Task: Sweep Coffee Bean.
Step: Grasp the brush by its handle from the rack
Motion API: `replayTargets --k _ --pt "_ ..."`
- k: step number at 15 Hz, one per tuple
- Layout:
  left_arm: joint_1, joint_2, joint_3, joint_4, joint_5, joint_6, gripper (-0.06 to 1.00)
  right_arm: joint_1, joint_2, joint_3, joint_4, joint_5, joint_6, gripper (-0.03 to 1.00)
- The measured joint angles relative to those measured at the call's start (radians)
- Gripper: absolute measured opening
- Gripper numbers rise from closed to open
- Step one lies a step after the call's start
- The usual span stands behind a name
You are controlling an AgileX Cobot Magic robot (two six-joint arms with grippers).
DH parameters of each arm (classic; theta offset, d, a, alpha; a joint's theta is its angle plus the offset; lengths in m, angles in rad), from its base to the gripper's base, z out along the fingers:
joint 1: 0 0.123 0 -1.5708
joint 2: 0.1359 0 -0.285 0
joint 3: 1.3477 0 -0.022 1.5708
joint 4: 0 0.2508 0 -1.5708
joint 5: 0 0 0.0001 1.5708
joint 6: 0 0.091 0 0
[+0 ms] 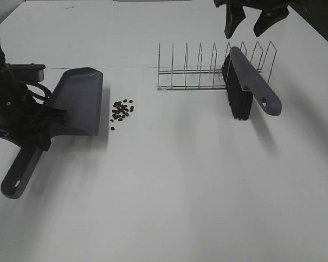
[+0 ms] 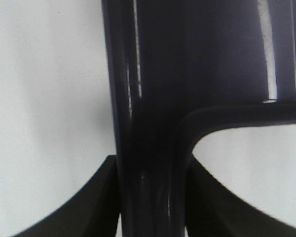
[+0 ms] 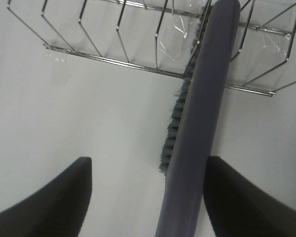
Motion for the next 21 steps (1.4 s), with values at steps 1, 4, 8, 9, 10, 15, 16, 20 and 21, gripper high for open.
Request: replayTargets --k 1,4,8,9,10,15,16,20,21 --pt "0.000 0.000 0.000 0.000 0.000 0.000 0.35 0.000 0.026 -0.002 -0.021 0.000 0.001 0.57" --pt "0.000 0.000 0.000 0.000 0.001 0.000 0.35 0.000 0.081 -0.002 -0.091 0.001 0.029 0.57" --pt "0.000 0.000 0.000 0.000 0.002 0.005 0.35 0.000 0.104 -0.003 -0.105 -0.024 0.044 0.57" --pt "0.000 0.000 0.000 0.000 0.003 0.014 0.35 0.000 0.116 -0.005 -0.105 -0.038 0.044 0.57" --pt "0.000 0.000 0.000 0.000 0.003 0.020 0.35 0.000 0.132 -0.005 -0.106 -0.055 0.044 0.57" --pt "0.000 0.000 0.000 0.000 0.003 0.023 0.35 -0.003 0.169 -0.005 -0.135 -0.163 0.044 0.57" --pt "0.000 0.000 0.000 0.000 0.003 0.023 0.35 -0.009 0.172 -0.005 -0.143 -0.165 0.044 0.57" --pt "0.000 0.000 0.000 0.000 0.003 0.023 0.35 -0.065 0.203 -0.005 -0.070 -0.163 0.030 0.56" --pt "0.000 0.000 0.000 0.000 0.003 0.023 0.35 -0.064 0.213 -0.005 -0.061 -0.173 0.017 0.56"
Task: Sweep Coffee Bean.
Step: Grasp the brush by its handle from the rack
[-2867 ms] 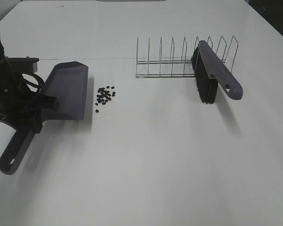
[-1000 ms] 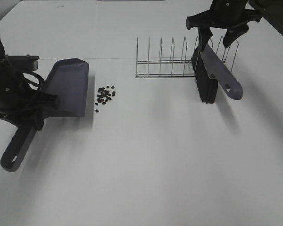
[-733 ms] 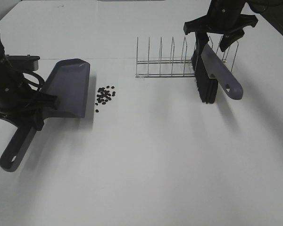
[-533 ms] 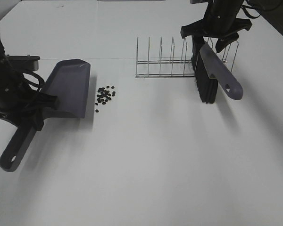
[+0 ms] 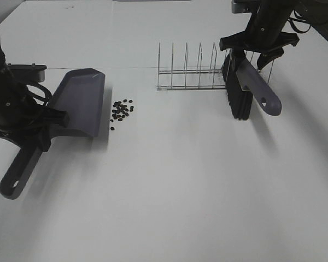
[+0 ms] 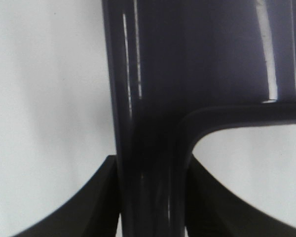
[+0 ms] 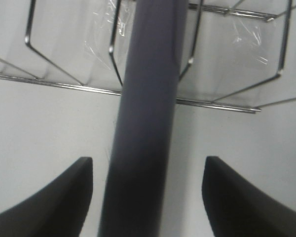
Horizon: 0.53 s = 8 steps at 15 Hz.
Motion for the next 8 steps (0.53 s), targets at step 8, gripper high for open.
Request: replayTargets --k 8 --pt "0.000 0.000 0.000 0.002 0.000 0.000 0.35 0.004 0.071 0.000 0.004 -0.094 -0.003 0.55"
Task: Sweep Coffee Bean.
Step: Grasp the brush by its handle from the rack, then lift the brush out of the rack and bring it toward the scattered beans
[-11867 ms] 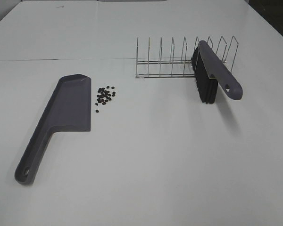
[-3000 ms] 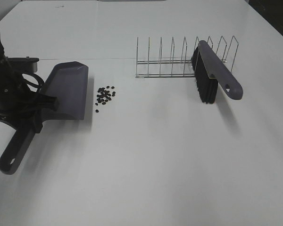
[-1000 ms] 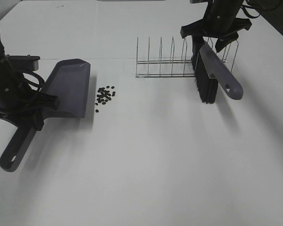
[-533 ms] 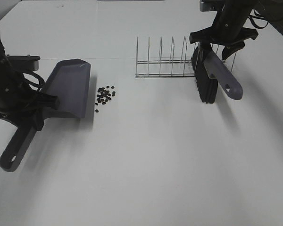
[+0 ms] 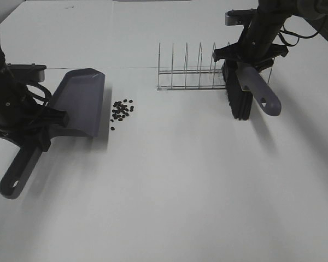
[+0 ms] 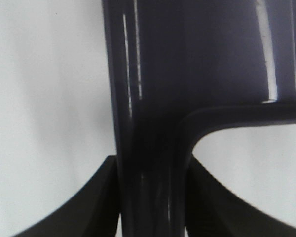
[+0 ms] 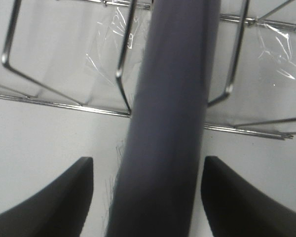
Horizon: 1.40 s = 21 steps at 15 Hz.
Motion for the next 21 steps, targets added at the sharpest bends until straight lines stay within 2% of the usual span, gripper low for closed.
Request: replayTargets --k 1,7,13,14,18,21 --pt "0.000 0.000 0.000 0.000 0.000 0.000 0.35 0.000 0.006 0.000 -0.001 0.000 0.000 0.51" --pt "0.000 0.000 0.000 0.003 0.000 0.000 0.35 0.000 0.007 0.000 -0.001 0.002 0.001 0.50" --pt "0.000 0.000 0.000 0.004 0.000 0.000 0.35 0.000 -0.038 -0.066 -0.022 0.098 0.003 0.50" --pt "0.000 0.000 0.000 0.004 0.000 0.000 0.35 0.000 -0.064 -0.072 -0.023 0.115 0.005 0.33" --pt "0.000 0.000 0.000 0.007 0.000 0.003 0.35 -0.001 -0.155 -0.073 -0.042 0.135 0.004 0.32" --pt "0.000 0.000 0.000 0.007 0.000 0.003 0.35 -0.001 -0.191 -0.073 -0.044 0.197 0.004 0.32"
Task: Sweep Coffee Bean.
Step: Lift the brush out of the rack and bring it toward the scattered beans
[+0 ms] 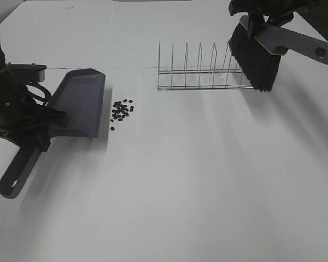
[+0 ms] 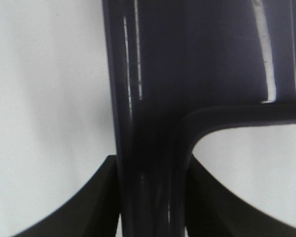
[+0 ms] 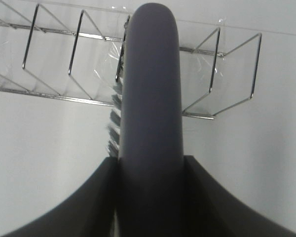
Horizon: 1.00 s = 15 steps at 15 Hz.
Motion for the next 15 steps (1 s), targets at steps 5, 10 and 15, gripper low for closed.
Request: replayTargets --k 5,10,15 --pt "0.000 0.000 0.000 0.000 -0.001 0.000 0.35 0.011 -0.022 0.000 -0.003 0.072 0.000 0.32" --pt "0.000 0.000 0.000 0.000 -0.002 0.000 0.35 0.158 -0.128 0.004 -0.015 0.076 0.003 0.32" --pt "0.000 -0.011 0.000 0.001 0.000 0.000 0.35 0.244 -0.156 0.072 -0.019 0.074 0.010 0.32"
